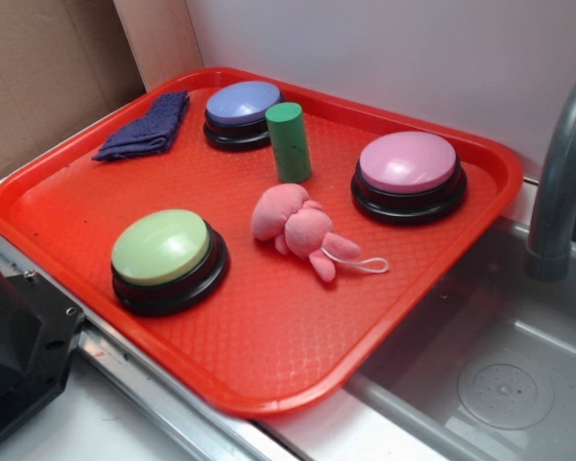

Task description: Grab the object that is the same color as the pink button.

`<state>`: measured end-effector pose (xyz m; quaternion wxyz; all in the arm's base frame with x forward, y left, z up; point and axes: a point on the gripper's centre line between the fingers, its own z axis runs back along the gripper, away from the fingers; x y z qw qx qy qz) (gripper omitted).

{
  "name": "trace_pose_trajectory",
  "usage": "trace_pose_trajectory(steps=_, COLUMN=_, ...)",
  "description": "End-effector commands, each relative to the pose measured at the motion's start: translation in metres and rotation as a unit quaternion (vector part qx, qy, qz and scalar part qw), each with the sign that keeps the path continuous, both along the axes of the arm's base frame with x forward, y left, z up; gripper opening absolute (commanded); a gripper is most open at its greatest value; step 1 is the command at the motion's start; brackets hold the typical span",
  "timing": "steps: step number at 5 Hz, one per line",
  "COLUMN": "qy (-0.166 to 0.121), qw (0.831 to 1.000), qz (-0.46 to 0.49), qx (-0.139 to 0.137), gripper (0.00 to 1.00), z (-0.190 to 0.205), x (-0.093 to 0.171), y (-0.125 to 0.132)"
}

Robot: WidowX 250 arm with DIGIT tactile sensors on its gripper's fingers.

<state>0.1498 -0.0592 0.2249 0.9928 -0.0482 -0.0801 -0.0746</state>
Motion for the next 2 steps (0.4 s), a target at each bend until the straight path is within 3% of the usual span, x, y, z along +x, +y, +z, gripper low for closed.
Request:
trace_pose_trajectory(steps=1, qy=-0.009, qw=0.996, qz=-0.090, qx=0.001, gripper=1.00, z=-0.061, x=0.045, y=-0.051)
trace_pose_trajectory(steps=2, qy=0.025, qw=0.993, qz=-0.108, qx=0.048, gripper=1.00, z=-0.111, x=0.047, y=-0.042)
